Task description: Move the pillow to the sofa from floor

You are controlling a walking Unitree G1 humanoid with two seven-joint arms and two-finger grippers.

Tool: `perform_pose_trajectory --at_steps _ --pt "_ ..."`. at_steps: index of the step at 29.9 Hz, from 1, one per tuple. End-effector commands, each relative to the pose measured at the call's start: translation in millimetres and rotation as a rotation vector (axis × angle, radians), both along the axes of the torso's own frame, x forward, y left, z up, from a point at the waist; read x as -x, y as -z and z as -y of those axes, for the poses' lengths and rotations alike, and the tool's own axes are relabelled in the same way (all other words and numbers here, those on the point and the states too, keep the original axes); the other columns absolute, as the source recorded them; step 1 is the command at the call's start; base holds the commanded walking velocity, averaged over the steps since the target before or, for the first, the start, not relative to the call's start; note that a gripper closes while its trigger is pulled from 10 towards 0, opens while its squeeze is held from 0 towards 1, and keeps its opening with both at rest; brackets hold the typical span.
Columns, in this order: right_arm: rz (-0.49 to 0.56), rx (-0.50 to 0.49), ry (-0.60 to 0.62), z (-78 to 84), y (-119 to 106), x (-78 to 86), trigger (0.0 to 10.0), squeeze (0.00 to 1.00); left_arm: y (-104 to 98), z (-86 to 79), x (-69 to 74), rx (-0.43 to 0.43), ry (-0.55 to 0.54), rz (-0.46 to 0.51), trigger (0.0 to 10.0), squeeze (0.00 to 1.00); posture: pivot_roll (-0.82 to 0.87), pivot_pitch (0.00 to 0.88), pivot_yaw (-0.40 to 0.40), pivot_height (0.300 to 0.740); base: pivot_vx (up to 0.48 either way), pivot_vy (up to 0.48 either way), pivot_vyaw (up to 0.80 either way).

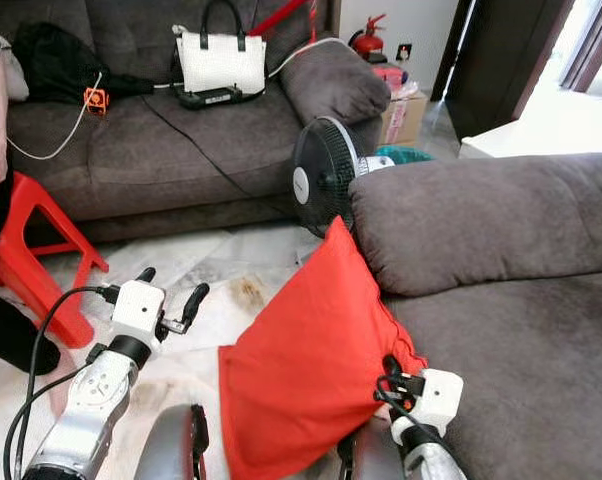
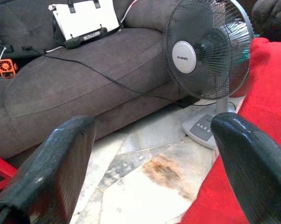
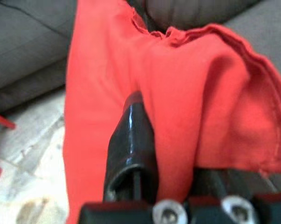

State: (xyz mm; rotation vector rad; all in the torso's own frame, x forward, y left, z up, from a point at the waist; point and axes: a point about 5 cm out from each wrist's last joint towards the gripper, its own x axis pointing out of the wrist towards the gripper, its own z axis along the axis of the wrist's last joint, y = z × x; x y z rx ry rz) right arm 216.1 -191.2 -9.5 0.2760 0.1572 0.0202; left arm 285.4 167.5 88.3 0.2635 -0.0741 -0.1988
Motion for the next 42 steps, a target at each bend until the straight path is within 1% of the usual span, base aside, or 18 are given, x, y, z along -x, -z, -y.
perform_pose_trajectory --at_steps 1,3,7,11,17,24,25,33,42 --pt "0.104 0.049 0.022 10.3 -22 -10.6 10.0 0.0 -3 -0.8 1.5 -0.015 0.008 0.018 10.0 0.0 0.13 0.0 -0.027 0.538 0.0 0.0 0.0" --pt "0.105 0.063 0.045 12.9 -24 -10.0 10.0 0.0 -2 0.2 2.3 -0.015 0.014 0.015 10.0 0.0 0.12 0.0 -0.026 0.538 0.0 0.0 0.0" --pt "0.091 0.081 0.052 14.1 -26 -8.7 10.0 0.0 -1 1.8 3.9 -0.013 0.018 0.01 10.0 0.0 0.12 0.0 -0.031 0.538 0.0 0.0 0.0" --pt "0.082 0.073 0.072 14.6 -30 -9.9 10.0 0.0 0 2.6 4.3 -0.01 0.017 0.009 10.0 0.0 0.13 0.0 -0.033 0.538 0.0 0.0 0.0" --pt "0.088 0.07 0.07 9.7 -34 -14.4 10.0 0.0 -1 1.9 3.5 -0.011 0.023 0.009 10.0 0.0 0.13 0.0 -0.026 0.538 0.0 0.0 0.0" --pt "0.07 0.071 0.07 5.7 -34 -15.1 10.0 0.0 -1 2.3 2.6 -0.015 0.034 0.01 10.0 0.0 0.12 0.0 -0.015 0.538 0.0 0.0 0.0" --pt "0.066 0.084 0.065 5.9 -33 -14.7 10.0 0.0 0 3.5 3.7 -0.016 0.042 0.007 10.0 0.0 0.12 0.0 -0.013 0.538 0.0 0.0 0.0" --pt "0.049 0.083 0.069 6.9 -29 -10.4 10.0 0.0 4 3.6 8.2 -0.024 0.059 -0.008 10.0 0.0 0.12 0.0 -0.009 0.538 0.0 0.0 0.0" --pt "0.046 0.083 0.072 8.2 -30 -11.1 10.0 0.0 4 4.2 9.5 -0.023 0.064 -0.009 10.0 0.0 0.12 0.0 -0.01 0.538 0.0 0.0 0.0"
